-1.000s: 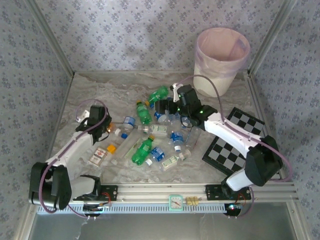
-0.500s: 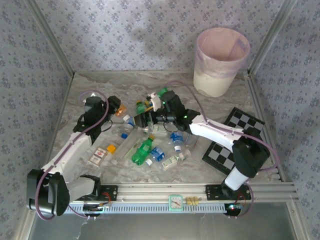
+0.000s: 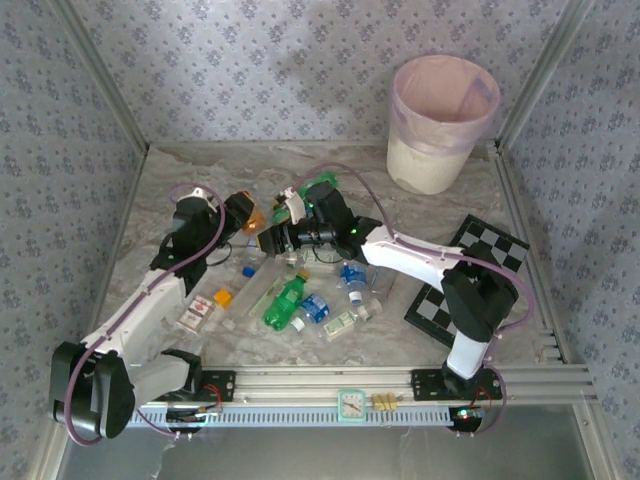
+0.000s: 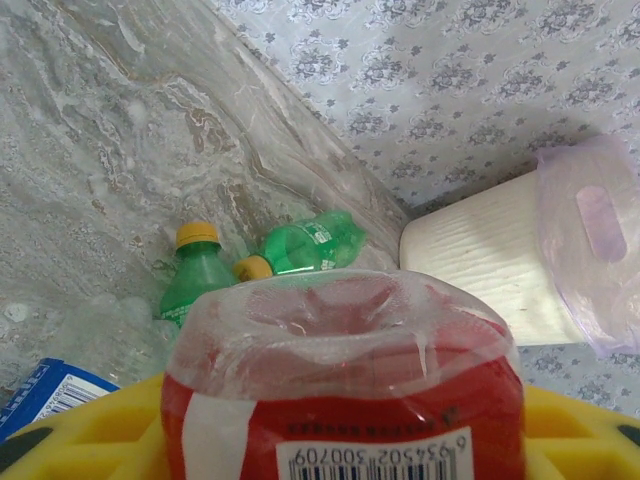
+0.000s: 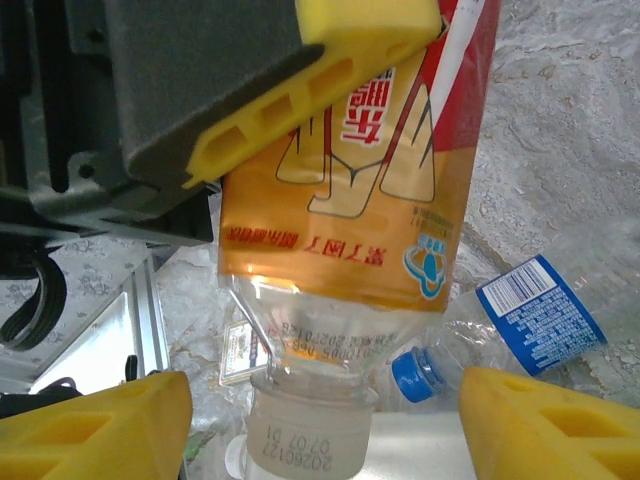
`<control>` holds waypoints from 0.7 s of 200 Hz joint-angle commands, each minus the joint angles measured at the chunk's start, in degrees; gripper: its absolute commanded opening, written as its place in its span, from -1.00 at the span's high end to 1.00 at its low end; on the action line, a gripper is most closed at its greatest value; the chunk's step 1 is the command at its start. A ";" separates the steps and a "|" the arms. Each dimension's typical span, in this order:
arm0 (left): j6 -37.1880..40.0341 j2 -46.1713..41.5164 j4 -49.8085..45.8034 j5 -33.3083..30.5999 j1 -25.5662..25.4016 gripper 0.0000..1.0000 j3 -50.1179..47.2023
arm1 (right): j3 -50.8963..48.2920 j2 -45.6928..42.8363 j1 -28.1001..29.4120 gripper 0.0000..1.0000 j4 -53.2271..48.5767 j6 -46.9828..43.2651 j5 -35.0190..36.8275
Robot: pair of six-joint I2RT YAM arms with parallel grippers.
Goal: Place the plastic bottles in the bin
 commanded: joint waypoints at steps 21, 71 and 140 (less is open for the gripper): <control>-0.02 -1.31 1.85 0.75 -0.41 -0.09 -0.06 | 2.12 1.72 0.60 -0.37 0.51 0.59 -1.94; -0.53 -1.61 1.77 0.67 -0.50 -0.10 -0.19 | 2.59 3.20 0.79 -0.28 0.38 1.11 -2.45; -0.99 -1.44 1.94 0.46 -0.67 -0.11 -0.50 | 3.14 3.78 1.01 0.14 0.91 1.30 -3.54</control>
